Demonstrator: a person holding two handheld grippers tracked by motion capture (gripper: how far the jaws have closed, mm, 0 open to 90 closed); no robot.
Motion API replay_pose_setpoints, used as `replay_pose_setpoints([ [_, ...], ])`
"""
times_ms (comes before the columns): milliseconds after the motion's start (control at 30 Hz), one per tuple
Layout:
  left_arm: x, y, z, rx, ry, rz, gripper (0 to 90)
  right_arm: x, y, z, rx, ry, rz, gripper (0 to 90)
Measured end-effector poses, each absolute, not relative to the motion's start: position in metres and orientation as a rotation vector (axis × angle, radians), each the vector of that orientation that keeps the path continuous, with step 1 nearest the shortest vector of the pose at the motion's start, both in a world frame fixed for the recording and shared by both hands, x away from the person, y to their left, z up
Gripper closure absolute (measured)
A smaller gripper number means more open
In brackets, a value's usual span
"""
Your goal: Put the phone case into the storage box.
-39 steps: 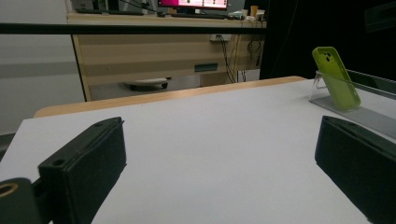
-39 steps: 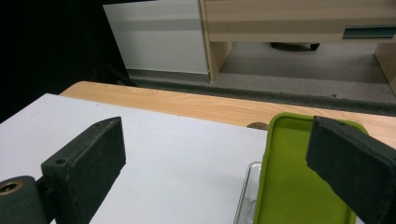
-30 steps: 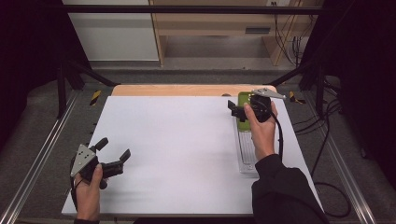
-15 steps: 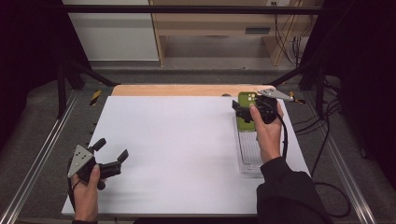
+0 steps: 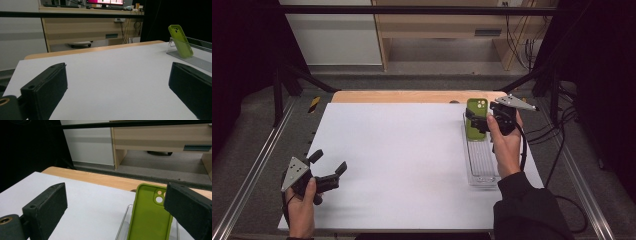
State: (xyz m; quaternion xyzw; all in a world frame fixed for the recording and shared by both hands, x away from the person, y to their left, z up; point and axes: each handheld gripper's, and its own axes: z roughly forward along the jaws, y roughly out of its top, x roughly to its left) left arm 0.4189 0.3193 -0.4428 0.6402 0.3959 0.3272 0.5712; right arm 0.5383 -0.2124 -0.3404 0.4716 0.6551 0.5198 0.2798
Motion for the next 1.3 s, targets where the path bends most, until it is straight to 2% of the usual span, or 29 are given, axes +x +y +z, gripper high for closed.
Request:
replay_pose_setpoints([
  [1300,0.416,0.323,-0.443,1.512,0.917,0.77,1.5,0.512,-0.237,-0.336,1.216,1.744,1.417,4.1],
])
